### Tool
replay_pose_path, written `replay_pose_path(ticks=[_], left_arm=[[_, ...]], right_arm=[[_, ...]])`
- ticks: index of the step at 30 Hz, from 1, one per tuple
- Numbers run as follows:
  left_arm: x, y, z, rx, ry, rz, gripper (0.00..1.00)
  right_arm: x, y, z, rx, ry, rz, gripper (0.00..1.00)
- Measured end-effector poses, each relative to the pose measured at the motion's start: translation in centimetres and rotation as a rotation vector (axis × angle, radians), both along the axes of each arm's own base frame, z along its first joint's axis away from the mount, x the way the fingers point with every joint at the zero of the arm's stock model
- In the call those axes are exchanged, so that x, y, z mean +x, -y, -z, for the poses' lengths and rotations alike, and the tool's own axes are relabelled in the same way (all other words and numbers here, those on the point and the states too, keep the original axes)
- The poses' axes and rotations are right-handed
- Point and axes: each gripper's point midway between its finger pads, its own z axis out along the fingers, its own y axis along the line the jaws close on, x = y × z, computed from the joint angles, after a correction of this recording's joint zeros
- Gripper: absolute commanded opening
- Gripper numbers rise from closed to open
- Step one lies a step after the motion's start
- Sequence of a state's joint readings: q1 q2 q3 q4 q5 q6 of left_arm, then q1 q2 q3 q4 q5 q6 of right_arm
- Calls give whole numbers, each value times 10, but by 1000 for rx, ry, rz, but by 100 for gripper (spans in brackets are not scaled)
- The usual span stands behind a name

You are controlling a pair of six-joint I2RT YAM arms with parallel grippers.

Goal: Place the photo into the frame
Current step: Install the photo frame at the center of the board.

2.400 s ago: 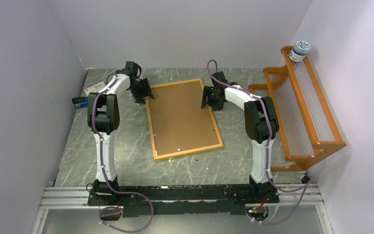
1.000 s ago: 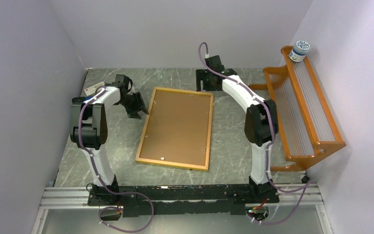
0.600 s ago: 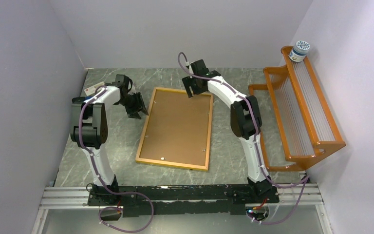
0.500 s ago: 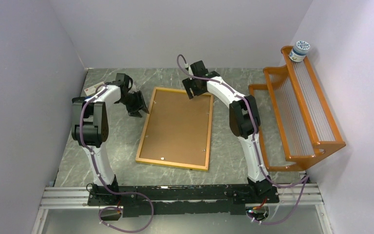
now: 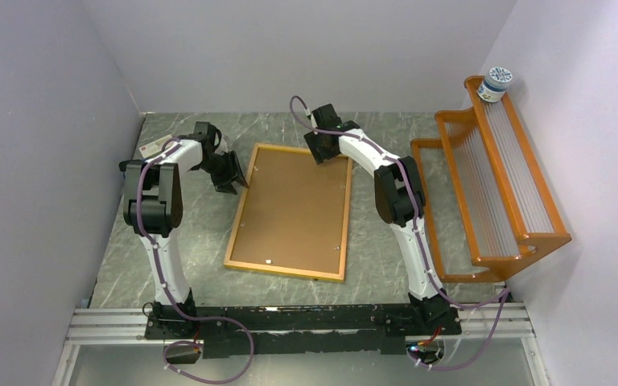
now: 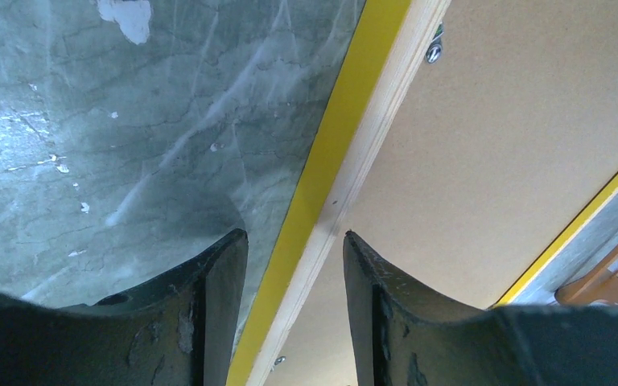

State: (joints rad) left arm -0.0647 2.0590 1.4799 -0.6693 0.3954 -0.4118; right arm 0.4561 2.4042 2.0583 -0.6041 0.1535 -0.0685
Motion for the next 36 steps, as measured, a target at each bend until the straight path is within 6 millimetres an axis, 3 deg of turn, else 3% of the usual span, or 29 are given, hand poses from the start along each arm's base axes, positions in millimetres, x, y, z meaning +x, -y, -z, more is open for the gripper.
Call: replay_pose_path(ticks=[29, 36], left_arm=[[-1, 7, 5, -48, -22, 15, 48], [-2, 8, 4, -53, -23, 14, 48]], right_arm=[[26, -9, 2, 70, 92, 77, 67], [31, -14, 5, 129, 108, 99, 79]])
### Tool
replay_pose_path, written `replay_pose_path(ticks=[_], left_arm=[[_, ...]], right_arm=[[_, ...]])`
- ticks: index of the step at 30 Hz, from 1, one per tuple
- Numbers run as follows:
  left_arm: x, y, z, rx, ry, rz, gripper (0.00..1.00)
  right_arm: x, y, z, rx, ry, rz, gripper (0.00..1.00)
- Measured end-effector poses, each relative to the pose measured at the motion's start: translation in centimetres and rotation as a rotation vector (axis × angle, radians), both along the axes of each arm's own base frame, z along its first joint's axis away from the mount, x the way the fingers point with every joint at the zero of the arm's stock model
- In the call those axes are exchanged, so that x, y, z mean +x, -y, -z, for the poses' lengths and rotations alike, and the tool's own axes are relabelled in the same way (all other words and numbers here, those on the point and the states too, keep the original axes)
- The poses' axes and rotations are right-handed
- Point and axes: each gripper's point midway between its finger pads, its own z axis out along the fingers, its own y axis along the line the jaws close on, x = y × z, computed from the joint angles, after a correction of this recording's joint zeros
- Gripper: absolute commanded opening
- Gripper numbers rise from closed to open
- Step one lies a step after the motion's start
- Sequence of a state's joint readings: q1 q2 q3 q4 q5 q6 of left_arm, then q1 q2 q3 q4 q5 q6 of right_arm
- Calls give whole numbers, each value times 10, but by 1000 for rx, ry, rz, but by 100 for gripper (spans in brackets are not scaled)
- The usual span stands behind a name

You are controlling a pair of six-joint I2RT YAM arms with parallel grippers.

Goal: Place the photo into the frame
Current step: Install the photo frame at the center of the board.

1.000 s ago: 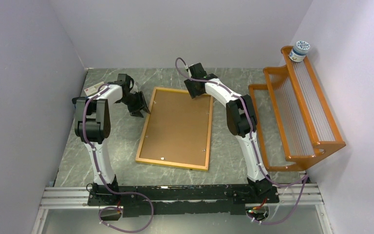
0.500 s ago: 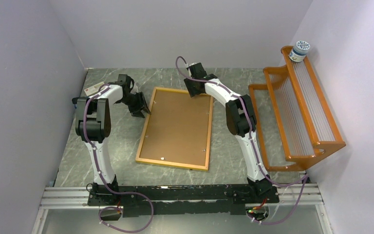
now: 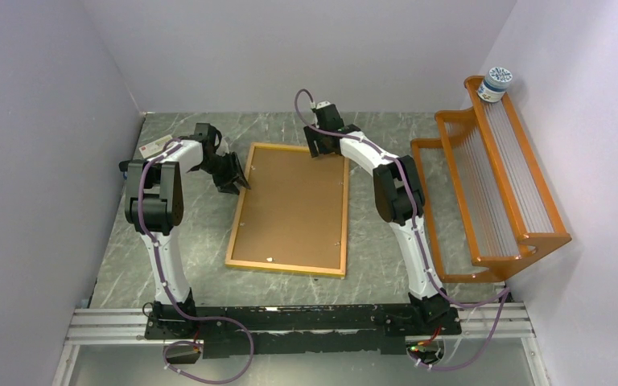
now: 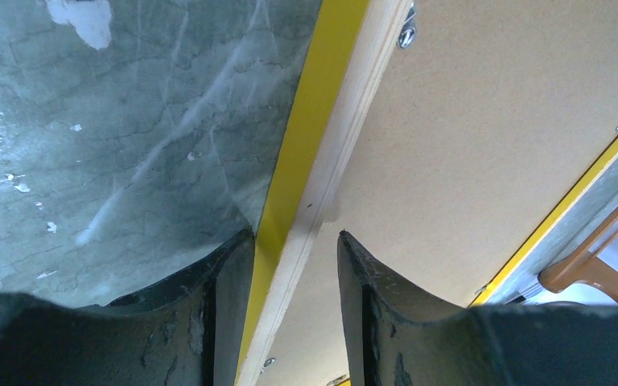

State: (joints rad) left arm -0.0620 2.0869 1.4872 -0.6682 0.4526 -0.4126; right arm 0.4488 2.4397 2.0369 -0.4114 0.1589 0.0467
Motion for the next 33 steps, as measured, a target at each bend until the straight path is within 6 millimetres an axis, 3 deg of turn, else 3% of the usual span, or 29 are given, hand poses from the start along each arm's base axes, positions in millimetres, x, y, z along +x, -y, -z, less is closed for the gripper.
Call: replay_pose_path(ticks=[8, 25, 30, 33], left_arm=[[0, 1, 0, -15, -2, 2, 49], [0, 1, 0, -18, -4, 1, 48], [0, 1, 0, -17, -4, 0, 50], [0, 1, 0, -18, -3, 0, 51]], right_arm=[[3, 3, 0, 47, 12, 15, 90], [1, 5, -3, 80, -9, 73, 91], [-7, 7, -20, 109, -28, 121, 91], [-12, 9, -45, 147, -18, 151, 91]])
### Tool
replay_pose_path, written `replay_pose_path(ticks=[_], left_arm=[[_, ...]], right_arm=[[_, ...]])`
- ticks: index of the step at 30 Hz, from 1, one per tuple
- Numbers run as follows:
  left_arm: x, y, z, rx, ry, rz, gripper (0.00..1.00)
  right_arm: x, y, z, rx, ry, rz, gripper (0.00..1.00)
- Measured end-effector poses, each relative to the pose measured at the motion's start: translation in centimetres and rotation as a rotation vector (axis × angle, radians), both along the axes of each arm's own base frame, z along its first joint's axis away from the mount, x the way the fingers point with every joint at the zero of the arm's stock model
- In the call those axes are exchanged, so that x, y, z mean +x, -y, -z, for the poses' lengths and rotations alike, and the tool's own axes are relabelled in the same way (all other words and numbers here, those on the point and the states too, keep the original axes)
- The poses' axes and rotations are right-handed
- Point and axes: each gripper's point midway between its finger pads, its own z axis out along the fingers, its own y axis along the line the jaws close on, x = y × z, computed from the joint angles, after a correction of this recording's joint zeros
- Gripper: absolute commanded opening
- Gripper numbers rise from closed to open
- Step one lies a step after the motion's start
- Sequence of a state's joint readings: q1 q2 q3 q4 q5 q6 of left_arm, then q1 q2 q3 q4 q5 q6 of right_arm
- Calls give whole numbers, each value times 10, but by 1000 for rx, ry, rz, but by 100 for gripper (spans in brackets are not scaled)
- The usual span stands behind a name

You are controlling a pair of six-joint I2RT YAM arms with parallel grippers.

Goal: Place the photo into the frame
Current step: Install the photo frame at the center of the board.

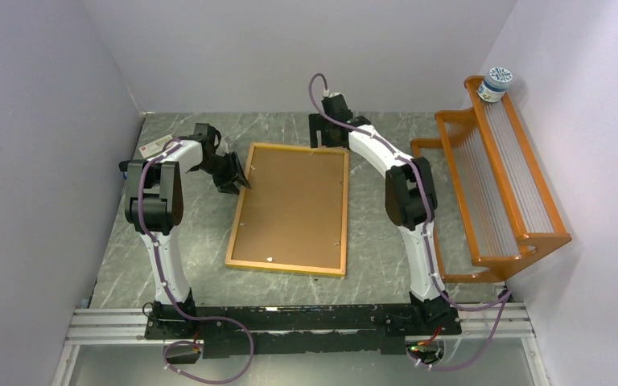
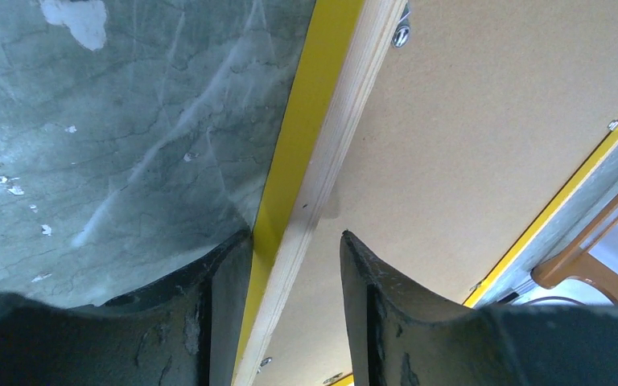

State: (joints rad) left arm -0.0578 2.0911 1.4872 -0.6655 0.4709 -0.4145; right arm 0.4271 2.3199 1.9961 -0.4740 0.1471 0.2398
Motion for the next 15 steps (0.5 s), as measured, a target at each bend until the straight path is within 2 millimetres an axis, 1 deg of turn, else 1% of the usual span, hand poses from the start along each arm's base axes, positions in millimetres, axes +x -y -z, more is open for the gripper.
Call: replay_pose_path(ticks=[3, 5, 7, 8, 9, 11, 13, 15], left_arm=[[0, 0, -1, -1, 0, -3, 54], [1, 0, -1, -1, -1, -11, 56], [2, -2, -3, 14, 4, -24, 56], [2, -3, -3, 18, 6, -25, 56], [2, -4, -4, 22, 12, -28, 56], [-1, -6, -7, 27, 15, -32, 57], [-3, -6, -8, 23, 15, -33, 57], [-2, -6, -10, 14, 22, -33, 56]], right_arm=[[-7, 6, -30, 48, 21, 39, 91], [-11, 14, -43, 75, 26, 70, 90], [-19, 28, -50, 98, 13, 109, 89], [-23, 35, -50, 107, 2, 130, 88], [-27, 41, -47, 112, -14, 147, 88], [-40, 54, -34, 117, -62, 185, 88], [-56, 66, -14, 116, -129, 218, 88], [-74, 73, 8, 124, -205, 240, 89]])
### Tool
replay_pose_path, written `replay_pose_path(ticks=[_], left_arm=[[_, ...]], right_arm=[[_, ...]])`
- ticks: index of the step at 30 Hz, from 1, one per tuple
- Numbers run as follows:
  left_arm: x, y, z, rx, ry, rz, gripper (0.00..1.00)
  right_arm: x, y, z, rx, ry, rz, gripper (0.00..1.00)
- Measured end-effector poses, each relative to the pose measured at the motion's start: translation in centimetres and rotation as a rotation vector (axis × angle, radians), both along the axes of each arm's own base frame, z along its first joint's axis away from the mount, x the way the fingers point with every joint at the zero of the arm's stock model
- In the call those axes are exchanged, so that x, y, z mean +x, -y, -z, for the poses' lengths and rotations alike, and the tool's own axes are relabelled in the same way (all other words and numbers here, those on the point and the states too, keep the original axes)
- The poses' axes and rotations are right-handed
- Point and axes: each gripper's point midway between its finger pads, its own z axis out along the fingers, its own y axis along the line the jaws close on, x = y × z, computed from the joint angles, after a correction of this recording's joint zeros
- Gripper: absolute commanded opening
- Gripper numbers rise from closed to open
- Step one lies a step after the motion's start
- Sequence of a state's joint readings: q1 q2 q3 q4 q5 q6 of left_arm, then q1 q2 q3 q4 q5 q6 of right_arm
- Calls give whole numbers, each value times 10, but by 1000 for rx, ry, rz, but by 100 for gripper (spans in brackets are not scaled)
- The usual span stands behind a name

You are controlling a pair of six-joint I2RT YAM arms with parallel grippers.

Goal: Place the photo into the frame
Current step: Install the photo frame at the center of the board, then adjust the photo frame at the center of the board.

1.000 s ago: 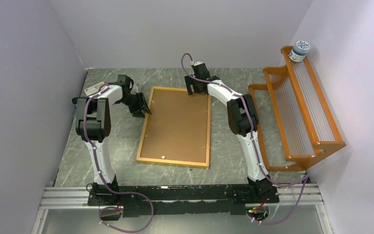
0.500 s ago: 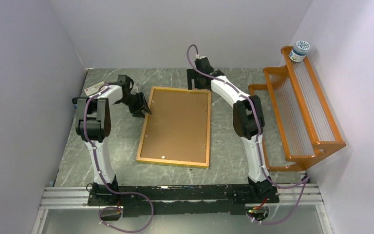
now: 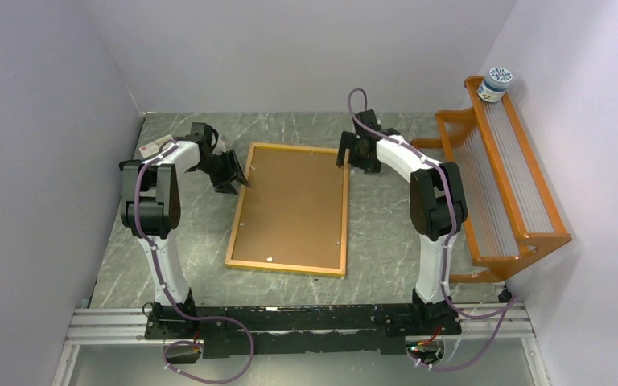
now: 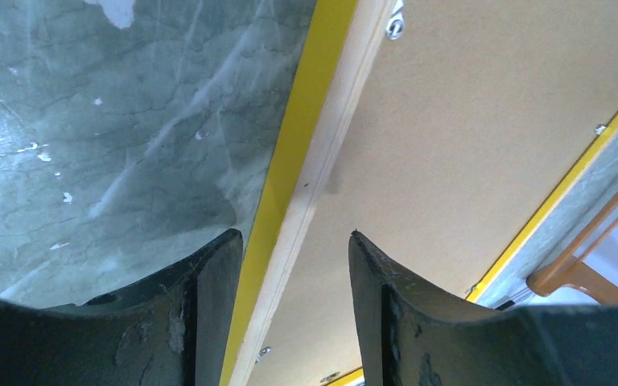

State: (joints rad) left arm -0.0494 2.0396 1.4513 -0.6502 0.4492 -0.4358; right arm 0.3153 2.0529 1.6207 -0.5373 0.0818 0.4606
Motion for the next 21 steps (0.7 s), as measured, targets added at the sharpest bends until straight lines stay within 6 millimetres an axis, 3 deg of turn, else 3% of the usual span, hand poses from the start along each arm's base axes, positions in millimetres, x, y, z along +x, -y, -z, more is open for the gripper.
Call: replay_pose_path(ticks=[5, 10, 14, 21], left_arm=[[7, 6, -3, -46, 8, 10, 51], [18, 10, 4, -82, 10, 8, 49], [29, 16, 5, -126, 10, 11, 48], [62, 29, 3, -183, 66, 39, 48]], right_arm=[[-53, 0, 43, 62, -174, 13, 89], [-89, -17, 35, 199, -205, -8, 88], [-111, -30, 39, 299, -242, -31, 86], [-123, -43, 36, 377, -214, -58, 85]])
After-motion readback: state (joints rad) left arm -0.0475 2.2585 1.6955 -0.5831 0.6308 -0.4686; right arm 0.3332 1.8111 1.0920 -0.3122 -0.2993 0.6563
